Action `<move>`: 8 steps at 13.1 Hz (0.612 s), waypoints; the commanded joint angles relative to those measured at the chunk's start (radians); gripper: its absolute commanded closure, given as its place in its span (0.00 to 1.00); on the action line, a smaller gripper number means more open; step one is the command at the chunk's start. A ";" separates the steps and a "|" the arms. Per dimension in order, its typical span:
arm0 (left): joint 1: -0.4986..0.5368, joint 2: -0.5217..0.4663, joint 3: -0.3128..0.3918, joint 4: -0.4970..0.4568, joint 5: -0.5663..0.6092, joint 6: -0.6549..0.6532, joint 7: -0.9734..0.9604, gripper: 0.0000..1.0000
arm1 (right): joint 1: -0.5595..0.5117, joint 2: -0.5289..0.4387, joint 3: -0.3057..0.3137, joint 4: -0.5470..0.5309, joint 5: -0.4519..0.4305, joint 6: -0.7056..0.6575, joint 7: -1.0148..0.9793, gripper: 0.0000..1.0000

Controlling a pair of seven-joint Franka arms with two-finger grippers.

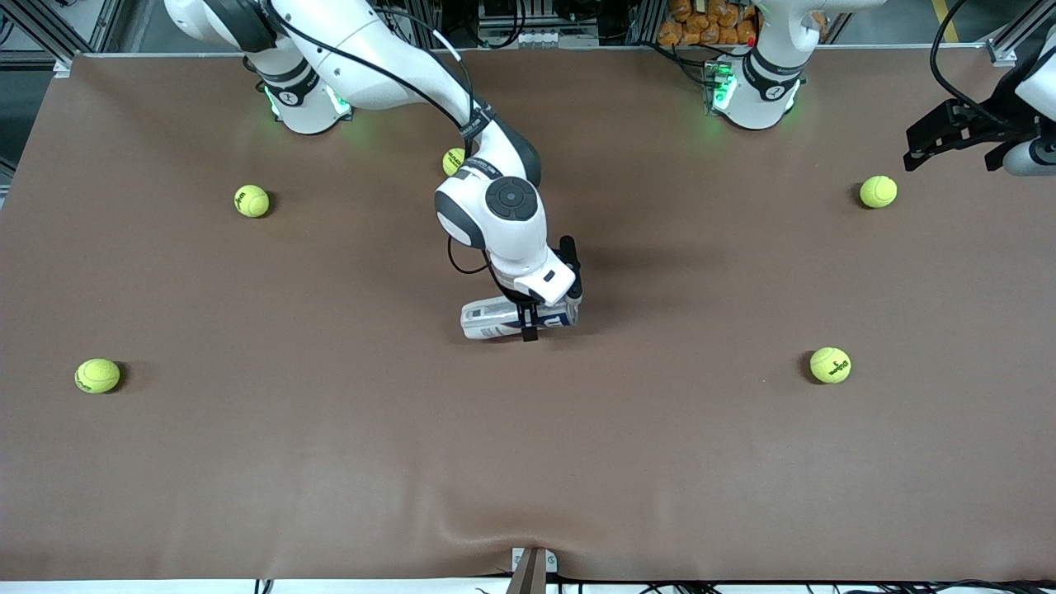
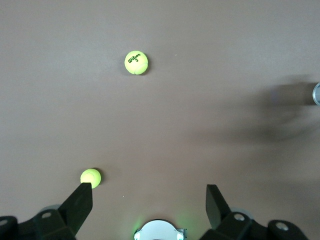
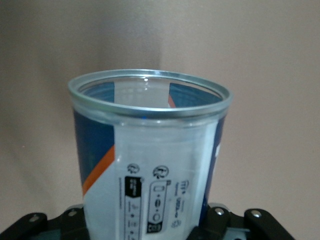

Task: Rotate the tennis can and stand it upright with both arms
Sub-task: 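Hold the can with the right gripper while the left gripper reaches its base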

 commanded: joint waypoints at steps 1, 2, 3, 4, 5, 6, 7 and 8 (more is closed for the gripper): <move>0.012 -0.001 -0.006 0.004 0.002 -0.002 -0.002 0.00 | 0.007 0.046 -0.002 0.019 -0.057 0.019 0.064 0.35; 0.012 0.001 -0.006 0.004 0.002 -0.002 -0.002 0.00 | 0.006 0.061 -0.003 0.025 -0.065 0.041 0.065 0.35; 0.010 0.002 -0.006 0.001 0.000 -0.002 -0.002 0.00 | 0.007 0.069 -0.003 0.025 -0.079 0.055 0.065 0.35; 0.007 0.008 -0.009 0.000 0.000 -0.002 -0.002 0.00 | 0.010 0.070 -0.003 0.025 -0.111 0.058 0.065 0.35; 0.003 0.014 -0.012 -0.003 0.000 -0.002 -0.002 0.00 | 0.009 0.072 -0.002 0.025 -0.126 0.059 0.065 0.35; -0.001 0.025 -0.014 -0.003 0.000 -0.001 -0.003 0.00 | 0.009 0.073 -0.002 0.025 -0.126 0.059 0.065 0.34; -0.002 0.037 -0.017 -0.005 -0.003 0.004 -0.003 0.00 | 0.009 0.081 -0.002 0.025 -0.128 0.065 0.065 0.34; -0.002 0.050 -0.017 -0.006 -0.021 0.011 -0.003 0.00 | 0.009 0.086 -0.002 0.025 -0.128 0.081 0.065 0.33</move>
